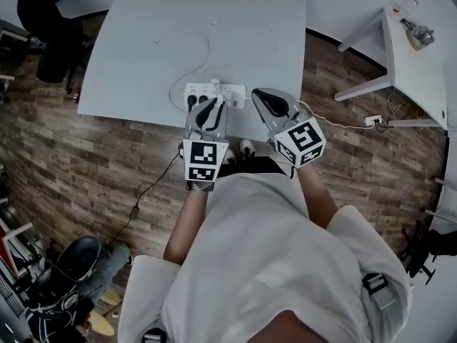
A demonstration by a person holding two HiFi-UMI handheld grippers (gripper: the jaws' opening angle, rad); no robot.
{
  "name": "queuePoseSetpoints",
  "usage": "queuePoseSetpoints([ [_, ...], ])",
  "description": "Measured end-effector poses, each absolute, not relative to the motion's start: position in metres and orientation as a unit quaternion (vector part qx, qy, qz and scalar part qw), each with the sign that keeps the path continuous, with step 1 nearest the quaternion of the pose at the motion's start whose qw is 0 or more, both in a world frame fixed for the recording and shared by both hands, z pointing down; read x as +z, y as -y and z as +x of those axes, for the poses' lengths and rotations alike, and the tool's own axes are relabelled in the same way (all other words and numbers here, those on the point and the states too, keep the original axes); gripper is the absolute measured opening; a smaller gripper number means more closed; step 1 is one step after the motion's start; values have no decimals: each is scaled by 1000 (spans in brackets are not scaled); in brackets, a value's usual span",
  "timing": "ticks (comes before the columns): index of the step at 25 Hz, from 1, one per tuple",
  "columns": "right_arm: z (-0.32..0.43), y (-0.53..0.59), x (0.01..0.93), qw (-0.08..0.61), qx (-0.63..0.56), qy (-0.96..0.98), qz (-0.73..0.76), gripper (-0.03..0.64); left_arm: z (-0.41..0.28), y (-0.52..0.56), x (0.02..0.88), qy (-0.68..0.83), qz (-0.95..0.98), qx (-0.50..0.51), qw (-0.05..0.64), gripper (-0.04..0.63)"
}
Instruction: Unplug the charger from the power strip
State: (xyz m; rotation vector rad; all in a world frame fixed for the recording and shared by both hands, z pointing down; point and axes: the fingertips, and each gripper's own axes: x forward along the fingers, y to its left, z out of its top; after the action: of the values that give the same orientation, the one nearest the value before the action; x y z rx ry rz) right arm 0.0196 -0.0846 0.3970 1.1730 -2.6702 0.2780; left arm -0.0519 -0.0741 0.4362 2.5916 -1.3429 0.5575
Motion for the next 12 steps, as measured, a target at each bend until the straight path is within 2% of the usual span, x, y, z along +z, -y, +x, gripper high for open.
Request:
queuePoseSetpoints([
  [12,20,111,496,162,141,916,338,2,-41,81,502,477,838,221,148,92],
])
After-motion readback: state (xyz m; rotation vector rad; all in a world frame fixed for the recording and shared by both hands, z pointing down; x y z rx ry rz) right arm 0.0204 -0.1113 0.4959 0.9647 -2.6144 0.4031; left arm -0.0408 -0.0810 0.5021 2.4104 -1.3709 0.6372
